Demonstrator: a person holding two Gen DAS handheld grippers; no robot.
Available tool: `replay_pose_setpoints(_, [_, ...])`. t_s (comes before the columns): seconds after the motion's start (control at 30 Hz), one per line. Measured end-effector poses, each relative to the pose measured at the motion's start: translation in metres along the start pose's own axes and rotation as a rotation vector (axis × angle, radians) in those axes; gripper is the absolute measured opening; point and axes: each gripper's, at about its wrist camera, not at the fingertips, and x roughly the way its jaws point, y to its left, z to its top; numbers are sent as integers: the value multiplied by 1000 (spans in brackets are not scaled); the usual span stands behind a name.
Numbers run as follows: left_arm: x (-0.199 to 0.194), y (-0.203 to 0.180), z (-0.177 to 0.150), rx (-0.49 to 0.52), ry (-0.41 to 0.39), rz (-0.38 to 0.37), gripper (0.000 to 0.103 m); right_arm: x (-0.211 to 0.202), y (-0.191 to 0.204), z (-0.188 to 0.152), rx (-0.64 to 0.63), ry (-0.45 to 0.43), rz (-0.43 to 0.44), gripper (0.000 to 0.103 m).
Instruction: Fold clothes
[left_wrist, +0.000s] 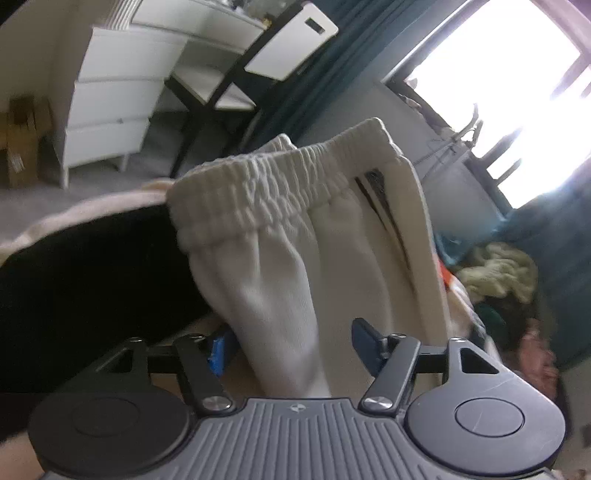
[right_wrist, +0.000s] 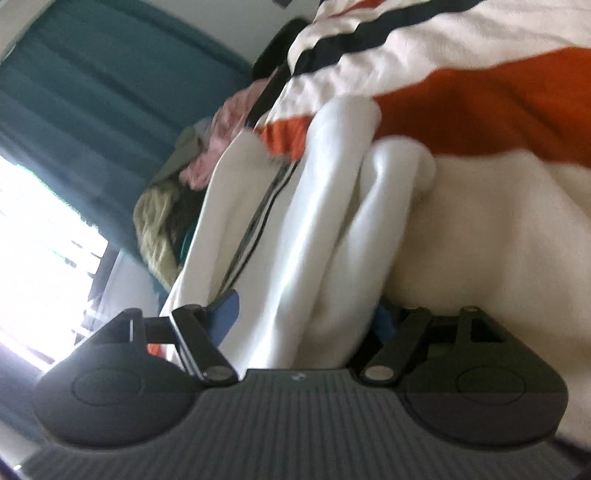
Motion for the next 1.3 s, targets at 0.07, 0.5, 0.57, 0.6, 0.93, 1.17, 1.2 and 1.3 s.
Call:
replay_pose_setpoints(0.07, [8,2,2,-44,-27,28,45,9,2,1,6,-36,-17,72])
replay_pose_setpoints(0.5, [-38,17,23,-133,-189,-80,9,-63,-6,17,4,-64,-80,9])
replay_pose_setpoints(0.57, [-52,19,25,-161,-190,-101,9,-82,-7,20,0,-64,-81,9])
replay_pose_setpoints(0.6, [-59,25,28,-179,-188,-113,9,-92,-8,21,-1,-64,-82,9])
replay_pose_setpoints(0.93, [-133,94,25,-237,-116,-77,9,-191,-52,22,92,29,-111,9])
replay_pose_setpoints(1.17, [-121,84,6,45,-94,89,10,-207,-89,10,208,178,-88,12])
replay_pose_setpoints(1.2, [-120,84,4,63,-91,100,11,-207,-96,8,241,187,-67,12])
replay_pose_setpoints(1.3, [-122,78,-3,98,-83,110,13,-208,-112,4,324,195,-34,21])
